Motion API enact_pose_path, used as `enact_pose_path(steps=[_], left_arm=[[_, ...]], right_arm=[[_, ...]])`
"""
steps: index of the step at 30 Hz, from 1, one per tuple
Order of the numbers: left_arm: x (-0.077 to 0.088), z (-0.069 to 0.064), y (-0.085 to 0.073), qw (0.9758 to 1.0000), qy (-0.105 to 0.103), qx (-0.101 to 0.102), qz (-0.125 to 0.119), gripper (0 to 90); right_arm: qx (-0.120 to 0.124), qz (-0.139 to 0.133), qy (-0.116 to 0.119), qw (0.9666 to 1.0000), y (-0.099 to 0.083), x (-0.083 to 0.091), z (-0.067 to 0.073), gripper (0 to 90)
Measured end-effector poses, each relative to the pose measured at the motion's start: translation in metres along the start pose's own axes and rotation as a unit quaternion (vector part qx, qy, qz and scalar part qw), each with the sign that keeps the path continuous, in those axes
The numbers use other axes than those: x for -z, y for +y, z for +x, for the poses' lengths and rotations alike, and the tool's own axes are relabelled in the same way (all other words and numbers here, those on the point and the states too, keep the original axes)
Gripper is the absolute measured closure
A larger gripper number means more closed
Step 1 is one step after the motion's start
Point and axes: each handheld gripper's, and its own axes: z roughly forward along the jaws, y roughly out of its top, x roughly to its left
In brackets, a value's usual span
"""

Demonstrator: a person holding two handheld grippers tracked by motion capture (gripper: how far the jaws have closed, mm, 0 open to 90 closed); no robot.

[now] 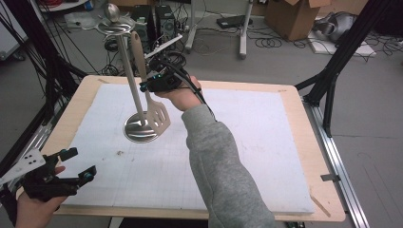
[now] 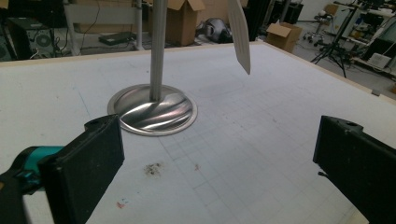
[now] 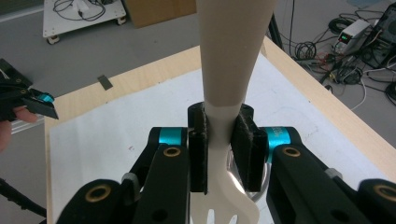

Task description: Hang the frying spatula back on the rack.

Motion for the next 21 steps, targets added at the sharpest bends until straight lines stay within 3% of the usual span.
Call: enact_pose_path(steps=[21], left_arm=[[-0.0001,0.0006,-0.0025,1.0,0.003,0.001,0.007,2.3]], right_arm=[[-0.001,-0.005,-0.001,1.0,-0.0001,-0.009,0.0008,77.2]])
